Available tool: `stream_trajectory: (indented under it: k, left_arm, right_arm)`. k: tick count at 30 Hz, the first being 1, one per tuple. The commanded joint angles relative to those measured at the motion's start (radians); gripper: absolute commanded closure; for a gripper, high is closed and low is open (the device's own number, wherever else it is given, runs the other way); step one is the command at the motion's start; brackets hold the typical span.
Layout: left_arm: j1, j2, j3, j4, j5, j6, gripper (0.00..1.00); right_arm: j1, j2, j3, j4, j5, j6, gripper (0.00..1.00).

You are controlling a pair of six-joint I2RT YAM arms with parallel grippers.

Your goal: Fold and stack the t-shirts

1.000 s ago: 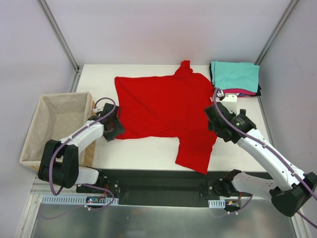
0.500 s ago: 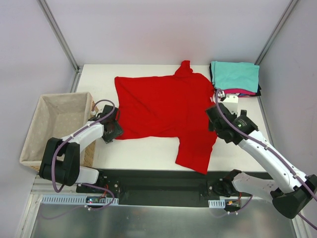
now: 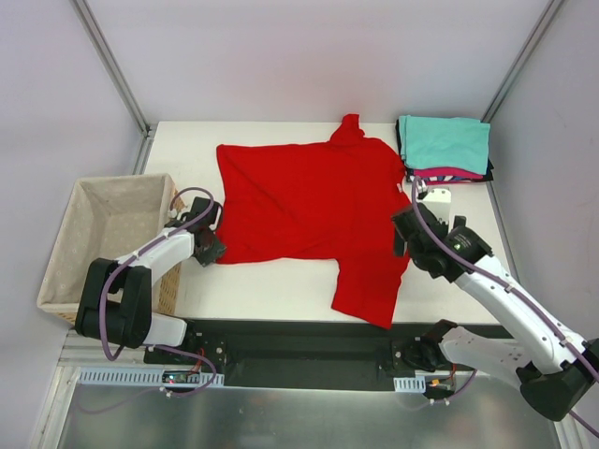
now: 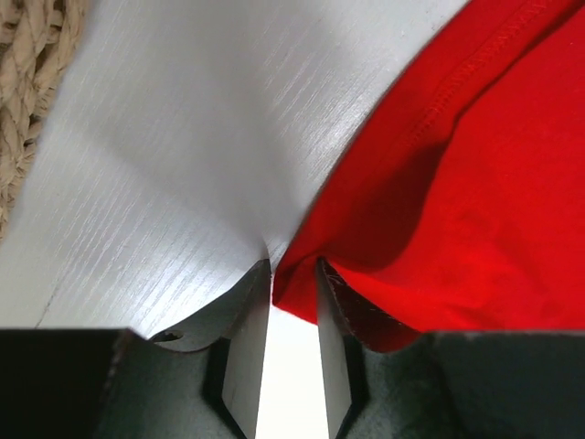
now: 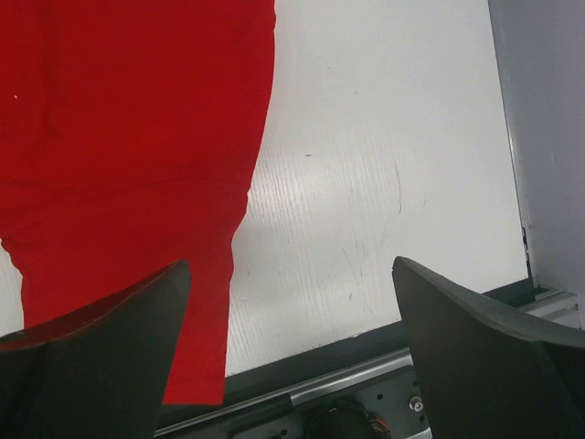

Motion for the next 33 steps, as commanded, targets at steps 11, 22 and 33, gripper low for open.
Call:
stream_trajectory:
  k: [11,22,33]
  left_arm:
    - [0.002,0.063,-0.008,0.037,0.080,-0.015,0.69]
    - [0.001,0.103,-0.020,0.076,0.110,-0.021,0.82]
    - [0.002,0.054,-0.034,0.081,0.114,-0.007,1.00]
  right_arm:
    - [0.018,-0.025,-0.007,-0.035,-0.005,0.030,0.03]
    - [0.026,-0.051,-0.012,-0.064,0.004,0.036,0.03]
    - [0.053,-0.119,-0.209,0.067,-0.175,0.066,0.03]
